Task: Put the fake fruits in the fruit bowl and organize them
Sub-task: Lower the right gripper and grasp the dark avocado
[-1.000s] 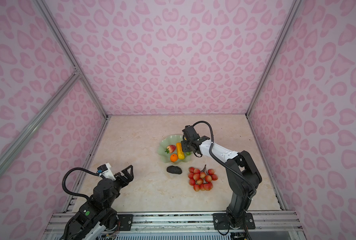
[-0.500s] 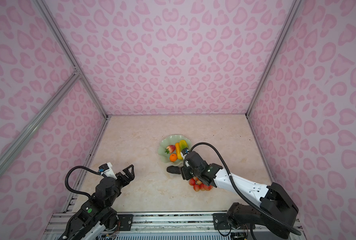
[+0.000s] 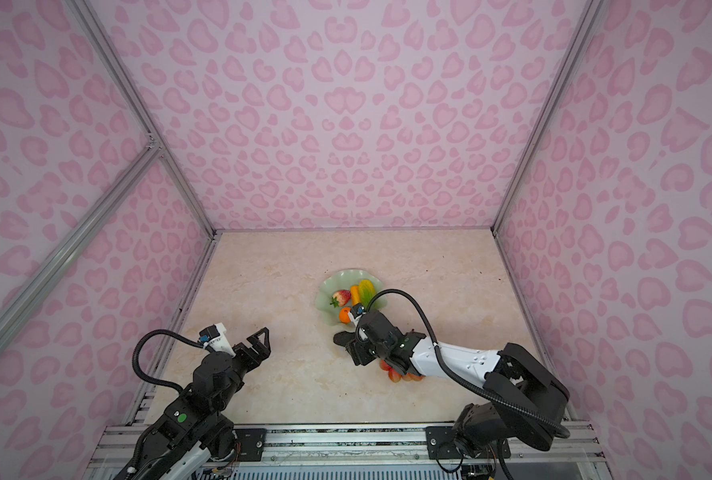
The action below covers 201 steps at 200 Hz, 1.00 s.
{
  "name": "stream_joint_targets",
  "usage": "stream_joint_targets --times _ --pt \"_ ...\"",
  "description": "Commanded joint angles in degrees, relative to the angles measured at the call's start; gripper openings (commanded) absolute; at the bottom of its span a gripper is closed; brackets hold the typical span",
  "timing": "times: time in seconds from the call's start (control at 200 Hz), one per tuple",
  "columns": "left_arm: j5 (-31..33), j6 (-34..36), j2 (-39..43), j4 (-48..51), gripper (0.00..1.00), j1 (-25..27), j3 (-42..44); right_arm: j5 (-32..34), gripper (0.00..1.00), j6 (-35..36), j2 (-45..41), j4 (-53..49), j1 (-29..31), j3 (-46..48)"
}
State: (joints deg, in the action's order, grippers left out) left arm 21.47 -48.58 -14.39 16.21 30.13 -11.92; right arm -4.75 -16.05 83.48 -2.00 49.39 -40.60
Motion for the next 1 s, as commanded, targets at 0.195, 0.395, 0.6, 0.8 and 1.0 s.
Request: stream_joint_targets --times 0.195,0.395,0.6,0.8,1.0 --pt "0.84 -0.48 1.13 -0.63 1.00 0.02 0.23 1.81 0.72 3.11 8.99 1.81 1.49 -4.88" --pt "1.11 -0.39 1.29 -0.17 1.00 0.02 0.23 3.00 0.43 4.01 12.94 0.62 5.24 -7.78" --pt "1.29 -0.23 1.47 -0.20 1.00 0.02 0.34 3.63 0.18 3.97 14.01 -1.28 9.41 -11.00" --pt "1.38 -0.16 1.56 -0.12 1.00 0.02 0.32 0.13 0.10 0.24 8.71 -2.32 9.66 -13.79" --pt "1.29 -0.08 1.56 -0.33 1.00 0.02 0.32 5.91 0.11 1.98 4.57 -6.54 5.99 -18.58"
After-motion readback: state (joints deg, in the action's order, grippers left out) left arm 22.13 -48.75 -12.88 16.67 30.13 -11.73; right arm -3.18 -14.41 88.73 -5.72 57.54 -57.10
